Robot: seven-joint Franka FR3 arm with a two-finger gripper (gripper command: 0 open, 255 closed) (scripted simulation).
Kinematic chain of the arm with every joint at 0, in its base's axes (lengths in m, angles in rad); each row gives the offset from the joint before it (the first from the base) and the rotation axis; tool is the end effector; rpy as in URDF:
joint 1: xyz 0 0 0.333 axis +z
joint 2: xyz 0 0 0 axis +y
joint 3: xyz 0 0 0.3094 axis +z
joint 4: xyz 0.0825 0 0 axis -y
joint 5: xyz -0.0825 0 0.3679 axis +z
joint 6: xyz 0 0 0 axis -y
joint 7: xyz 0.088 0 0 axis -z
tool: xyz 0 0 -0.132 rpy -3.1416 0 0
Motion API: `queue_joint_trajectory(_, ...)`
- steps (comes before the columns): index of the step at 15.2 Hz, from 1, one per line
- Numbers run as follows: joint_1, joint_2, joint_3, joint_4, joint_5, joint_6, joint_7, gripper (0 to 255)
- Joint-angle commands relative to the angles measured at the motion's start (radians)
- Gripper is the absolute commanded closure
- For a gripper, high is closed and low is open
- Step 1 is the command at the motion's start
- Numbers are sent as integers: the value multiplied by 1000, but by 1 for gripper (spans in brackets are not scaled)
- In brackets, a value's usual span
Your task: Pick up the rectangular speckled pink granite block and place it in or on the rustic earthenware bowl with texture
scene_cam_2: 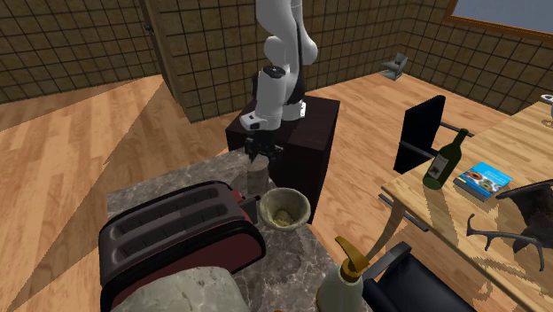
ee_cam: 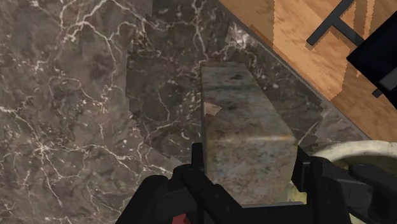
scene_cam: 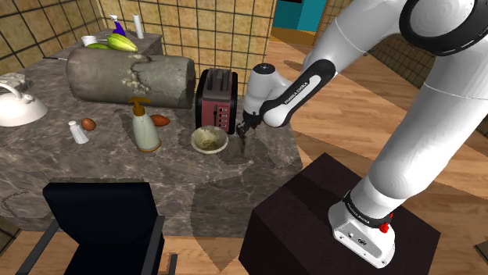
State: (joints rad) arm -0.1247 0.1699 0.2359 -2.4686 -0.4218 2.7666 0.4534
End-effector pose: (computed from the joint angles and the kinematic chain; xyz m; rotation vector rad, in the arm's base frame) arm 0.4806 0.0703 0.2232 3.0332 0.0524 0.2601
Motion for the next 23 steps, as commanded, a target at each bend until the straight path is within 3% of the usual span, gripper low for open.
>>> queue_joint_trajectory(1, -8, -31, 14, -5, 35, -22, -28, 255)
queue_joint_trajectory(12, -18, -172, 48, 5, 192, -158, -157, 255)
queue_joint_trajectory(23, -6, -287, 46, 50, 285, -307, -237, 255)
